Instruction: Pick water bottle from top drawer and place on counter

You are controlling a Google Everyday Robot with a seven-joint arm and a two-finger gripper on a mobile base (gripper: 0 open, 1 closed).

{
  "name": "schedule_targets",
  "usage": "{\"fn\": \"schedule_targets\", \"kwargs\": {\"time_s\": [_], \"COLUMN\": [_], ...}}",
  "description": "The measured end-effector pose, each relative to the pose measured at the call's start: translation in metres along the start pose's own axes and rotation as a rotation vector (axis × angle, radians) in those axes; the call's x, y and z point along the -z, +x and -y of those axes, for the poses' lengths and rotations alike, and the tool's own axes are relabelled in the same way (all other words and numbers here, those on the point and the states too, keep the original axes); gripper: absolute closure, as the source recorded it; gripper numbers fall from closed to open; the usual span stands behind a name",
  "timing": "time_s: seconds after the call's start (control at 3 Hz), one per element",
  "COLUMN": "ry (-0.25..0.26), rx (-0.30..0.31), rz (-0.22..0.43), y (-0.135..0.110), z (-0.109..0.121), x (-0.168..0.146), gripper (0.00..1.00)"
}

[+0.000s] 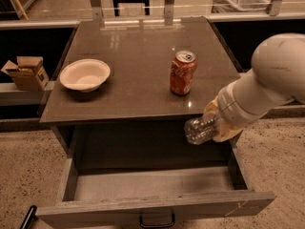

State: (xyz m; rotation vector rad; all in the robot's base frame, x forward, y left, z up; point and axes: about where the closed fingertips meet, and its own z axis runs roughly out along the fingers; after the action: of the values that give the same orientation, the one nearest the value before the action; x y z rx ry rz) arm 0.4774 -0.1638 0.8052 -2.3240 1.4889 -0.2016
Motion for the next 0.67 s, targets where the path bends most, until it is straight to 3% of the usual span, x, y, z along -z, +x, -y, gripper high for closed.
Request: {"fn": "schedule_targets", "kwargs": {"time_s": [0.33,0.67], "ry": [0.045,0.101], "rx": [0.044,0.184], "rz": [-0.049,-0.174], "y": [0.014,0.009], "z": [0.016,0.050], "x": [0.038,0.073], "gripper": [1.00,1.00]}}
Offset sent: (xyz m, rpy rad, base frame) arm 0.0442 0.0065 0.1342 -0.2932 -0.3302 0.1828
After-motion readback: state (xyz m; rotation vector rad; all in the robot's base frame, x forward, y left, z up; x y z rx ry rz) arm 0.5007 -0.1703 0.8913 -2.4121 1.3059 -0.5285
